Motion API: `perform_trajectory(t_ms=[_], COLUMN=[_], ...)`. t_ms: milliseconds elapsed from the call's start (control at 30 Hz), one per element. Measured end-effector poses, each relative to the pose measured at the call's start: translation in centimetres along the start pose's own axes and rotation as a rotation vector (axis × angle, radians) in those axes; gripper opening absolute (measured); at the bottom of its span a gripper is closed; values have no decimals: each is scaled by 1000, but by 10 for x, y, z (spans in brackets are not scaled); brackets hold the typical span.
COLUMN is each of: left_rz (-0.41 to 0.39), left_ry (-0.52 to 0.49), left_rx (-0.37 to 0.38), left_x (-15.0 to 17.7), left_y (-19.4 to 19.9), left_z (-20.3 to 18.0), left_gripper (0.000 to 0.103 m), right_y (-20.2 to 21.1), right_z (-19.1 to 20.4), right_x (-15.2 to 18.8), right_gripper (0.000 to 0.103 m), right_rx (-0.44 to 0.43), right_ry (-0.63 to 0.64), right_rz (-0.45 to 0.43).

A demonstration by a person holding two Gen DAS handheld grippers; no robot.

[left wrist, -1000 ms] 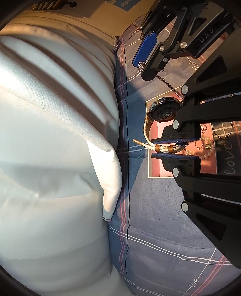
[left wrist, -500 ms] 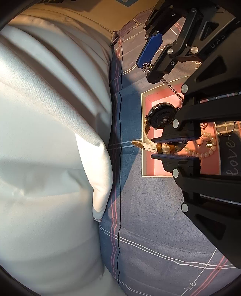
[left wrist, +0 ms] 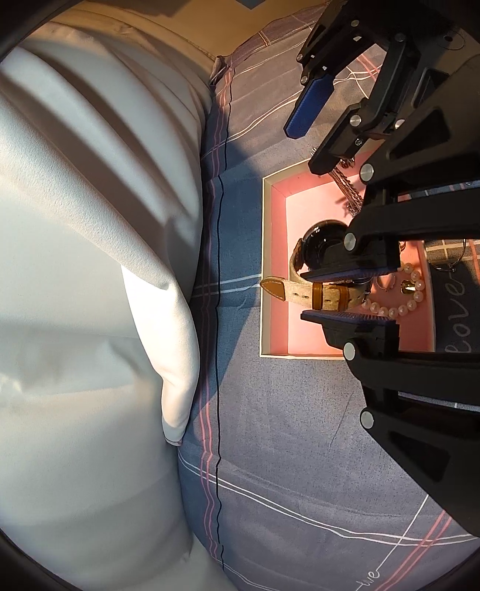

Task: Organize jewelry
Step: 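Open both tools to release the watch and chain into the box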

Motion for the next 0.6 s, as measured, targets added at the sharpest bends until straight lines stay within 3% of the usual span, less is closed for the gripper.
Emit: perform_trajectory(t_ms=[33, 67, 100, 133, 233, 300, 467, 600], left_rz=[0, -17, -37, -62, -113, -138, -168, -147], left_ry=[-2, -5, -4, -5, -16, -22, -36, -56], left_rx=[-12, -20, -32, -41, -33, -23, 15, 44], left_x=[0, 0, -2, -3, -9, -11, -1, 24], left_y=[1, 3, 7, 13, 28, 37, 55, 62], left_z=[0, 0, -1, -1, -6, -10, -18, -25], left_gripper=[25, 35, 58, 73, 83, 88, 94, 95], right_y=[1, 2, 3, 4, 10, 16, 34, 45], right_z=[-2, -4, -6, -8, -13, -15, -19, -19], right_x=[1, 1, 2, 2, 4, 7, 25, 52], right_gripper=[65, 65, 65, 66, 76, 76, 78, 80], right_rx=[18, 28, 27, 29, 39, 28, 2, -22], right_ry=[-7, -13, -17, -23, -36, -45, -59, -63], right_rz=[-6, -16, -14, -13, -28, -33, -43, -28])
Point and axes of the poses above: each gripper's, at about its wrist camera, not at the fingertips, and y roughly against the way its jaws point, z to its left, x to its underside, the point moved 3 cm from there along -y, roughly the way its jaws point, and after that the axes turned 13 degrees about x, right-handed, at the moved point
